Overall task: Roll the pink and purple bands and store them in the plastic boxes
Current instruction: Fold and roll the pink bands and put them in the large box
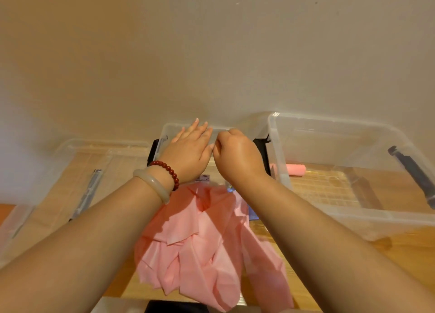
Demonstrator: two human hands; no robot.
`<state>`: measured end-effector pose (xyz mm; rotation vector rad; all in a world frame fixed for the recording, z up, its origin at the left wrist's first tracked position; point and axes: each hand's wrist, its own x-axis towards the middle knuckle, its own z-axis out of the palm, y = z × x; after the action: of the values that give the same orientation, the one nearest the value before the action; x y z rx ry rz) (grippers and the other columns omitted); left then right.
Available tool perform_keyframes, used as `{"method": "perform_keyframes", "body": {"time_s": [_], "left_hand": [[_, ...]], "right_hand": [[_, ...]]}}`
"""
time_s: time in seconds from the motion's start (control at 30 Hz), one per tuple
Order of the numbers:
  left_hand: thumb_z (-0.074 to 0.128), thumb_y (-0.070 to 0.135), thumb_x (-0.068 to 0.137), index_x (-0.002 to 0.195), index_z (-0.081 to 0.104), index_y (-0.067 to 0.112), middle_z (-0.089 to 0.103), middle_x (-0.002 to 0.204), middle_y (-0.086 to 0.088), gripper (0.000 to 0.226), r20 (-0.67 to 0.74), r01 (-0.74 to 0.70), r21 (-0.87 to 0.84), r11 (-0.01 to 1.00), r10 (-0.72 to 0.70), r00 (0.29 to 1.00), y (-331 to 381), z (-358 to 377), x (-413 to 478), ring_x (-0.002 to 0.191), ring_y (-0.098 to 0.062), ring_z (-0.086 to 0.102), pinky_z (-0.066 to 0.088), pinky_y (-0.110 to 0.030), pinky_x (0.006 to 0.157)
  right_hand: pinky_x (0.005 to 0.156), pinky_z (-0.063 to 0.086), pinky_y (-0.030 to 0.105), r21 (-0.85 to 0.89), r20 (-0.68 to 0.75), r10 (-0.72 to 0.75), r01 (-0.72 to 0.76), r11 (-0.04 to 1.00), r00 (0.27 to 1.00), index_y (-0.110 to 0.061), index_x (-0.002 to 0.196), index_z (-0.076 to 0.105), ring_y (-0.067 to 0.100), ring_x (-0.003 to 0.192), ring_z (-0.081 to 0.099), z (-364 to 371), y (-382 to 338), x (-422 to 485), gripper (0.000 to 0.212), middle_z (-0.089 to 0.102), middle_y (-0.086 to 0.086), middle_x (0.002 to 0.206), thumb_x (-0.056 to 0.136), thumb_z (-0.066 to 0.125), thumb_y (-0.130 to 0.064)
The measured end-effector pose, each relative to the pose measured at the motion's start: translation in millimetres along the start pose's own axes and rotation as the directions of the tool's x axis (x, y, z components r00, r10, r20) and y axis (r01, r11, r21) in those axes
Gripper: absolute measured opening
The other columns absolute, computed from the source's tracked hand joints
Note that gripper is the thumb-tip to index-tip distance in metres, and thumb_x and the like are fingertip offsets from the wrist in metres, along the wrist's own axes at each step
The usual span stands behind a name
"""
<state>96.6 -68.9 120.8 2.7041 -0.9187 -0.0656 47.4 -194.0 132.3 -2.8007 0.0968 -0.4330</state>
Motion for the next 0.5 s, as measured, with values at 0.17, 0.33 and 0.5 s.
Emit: {"method": "perform_keyframes", "body": {"time_s": [0.17,0.33,0.5], "left_hand": [[0.02,0.035,0.101,0.154,0.017,0.016,0.01,0.162,0.001,0.056,-0.006,-0.081,0.02,0.997,0.081,0.997,-14,23,-20,0.149,-0.013,-0.002,-0.005,-0.031,0.119],[0.017,0.047,0.093,0.149,0.032,0.01,0.025,0.158,-0.005,0.069,-0.135,-0.213,0.14,0.967,0.232,0.963,-33,75,-52,0.149,-0.022,0.009,-0.002,-0.034,0.118],[0.024,0.046,0.097,0.143,0.043,0.008,0.031,0.156,-0.008,0.063,-0.262,-0.358,0.233,0.904,0.413,0.872,-33,102,-66,0.147,-0.024,0.013,0.01,-0.042,0.119]], "right_hand": [[0.061,0.029,0.031,0.035,-0.087,0.0,0.003,0.999,0.996,-0.003,0.089,0.061,0.029,0.078,0.054,28,3,-21,0.018,0.058,0.013,0.091,0.096,0.048,-0.013],[0.065,0.045,0.036,0.031,-0.166,-0.065,0.071,0.997,0.984,-0.004,0.086,0.069,0.029,0.082,0.058,75,13,-64,0.018,0.063,0.011,0.086,0.091,0.055,-0.014],[0.067,0.045,0.035,0.081,-0.334,-0.084,0.117,0.99,0.939,-0.004,0.078,0.069,0.03,0.074,0.058,96,32,-86,0.018,0.063,0.01,0.075,0.085,0.056,-0.014]]}}
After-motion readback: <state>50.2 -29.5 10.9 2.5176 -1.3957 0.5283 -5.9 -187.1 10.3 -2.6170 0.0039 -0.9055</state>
